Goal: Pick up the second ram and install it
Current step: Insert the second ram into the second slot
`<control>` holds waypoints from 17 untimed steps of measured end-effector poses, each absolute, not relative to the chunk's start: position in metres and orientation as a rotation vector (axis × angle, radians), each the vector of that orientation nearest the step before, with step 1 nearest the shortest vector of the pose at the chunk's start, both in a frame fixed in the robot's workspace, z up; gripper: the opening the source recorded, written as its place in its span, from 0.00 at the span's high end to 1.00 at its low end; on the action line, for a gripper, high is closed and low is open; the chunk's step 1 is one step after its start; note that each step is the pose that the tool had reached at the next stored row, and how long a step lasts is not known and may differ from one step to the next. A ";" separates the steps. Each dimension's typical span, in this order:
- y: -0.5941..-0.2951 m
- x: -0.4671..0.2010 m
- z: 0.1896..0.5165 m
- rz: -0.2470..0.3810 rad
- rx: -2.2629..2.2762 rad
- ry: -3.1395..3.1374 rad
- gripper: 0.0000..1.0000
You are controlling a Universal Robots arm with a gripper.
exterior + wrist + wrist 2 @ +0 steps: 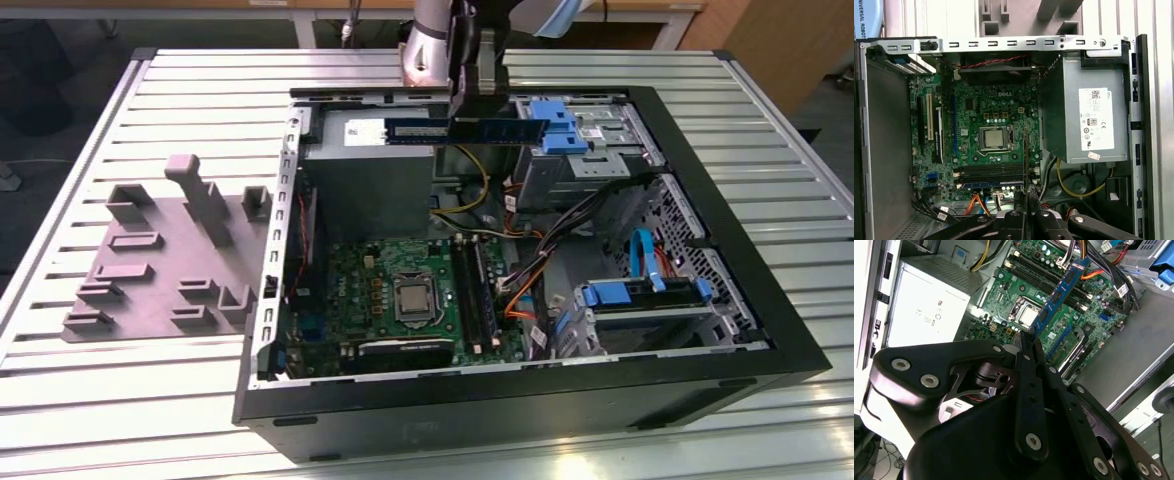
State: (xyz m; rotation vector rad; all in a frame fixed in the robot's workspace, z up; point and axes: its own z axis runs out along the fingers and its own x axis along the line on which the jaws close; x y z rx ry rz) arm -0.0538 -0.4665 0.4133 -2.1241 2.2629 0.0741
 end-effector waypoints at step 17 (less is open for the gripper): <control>-0.466 -0.054 0.412 0.071 -1.993 2.376 0.86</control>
